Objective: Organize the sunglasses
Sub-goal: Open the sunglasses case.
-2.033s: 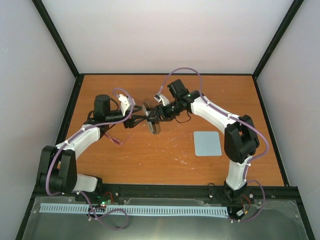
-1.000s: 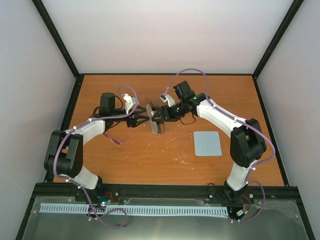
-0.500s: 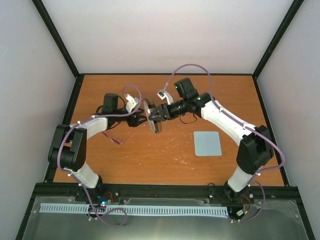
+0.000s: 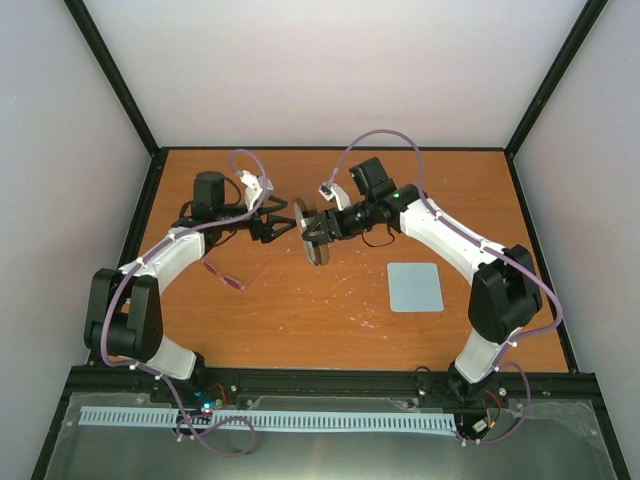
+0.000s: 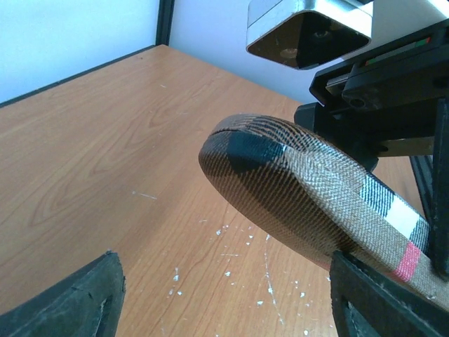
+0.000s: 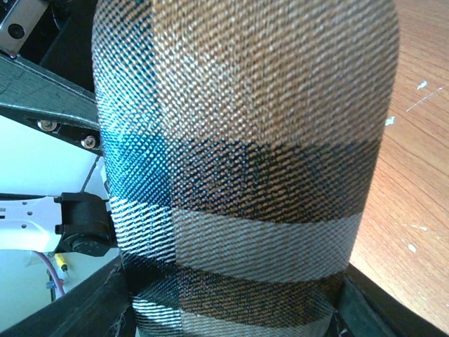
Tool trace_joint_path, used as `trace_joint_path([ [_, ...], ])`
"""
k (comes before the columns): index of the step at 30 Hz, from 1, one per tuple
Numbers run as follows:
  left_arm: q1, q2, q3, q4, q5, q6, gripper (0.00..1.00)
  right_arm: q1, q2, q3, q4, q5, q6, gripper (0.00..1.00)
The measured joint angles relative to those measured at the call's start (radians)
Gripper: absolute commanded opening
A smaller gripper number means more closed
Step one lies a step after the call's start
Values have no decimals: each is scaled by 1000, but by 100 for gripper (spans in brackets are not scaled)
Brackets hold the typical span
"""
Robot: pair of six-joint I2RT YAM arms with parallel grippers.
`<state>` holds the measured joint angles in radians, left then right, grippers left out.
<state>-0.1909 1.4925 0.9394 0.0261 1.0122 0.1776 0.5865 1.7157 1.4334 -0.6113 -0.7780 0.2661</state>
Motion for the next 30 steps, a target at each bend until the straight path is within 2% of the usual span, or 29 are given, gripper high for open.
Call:
trace_joint_path([
  [19,-8,-2,54,-117,199,65,79,-9,4,-23,68,52,20,18],
  [30,-11,120,129,-113,219,36,78,-11,4,-31,109,-5,34,18],
])
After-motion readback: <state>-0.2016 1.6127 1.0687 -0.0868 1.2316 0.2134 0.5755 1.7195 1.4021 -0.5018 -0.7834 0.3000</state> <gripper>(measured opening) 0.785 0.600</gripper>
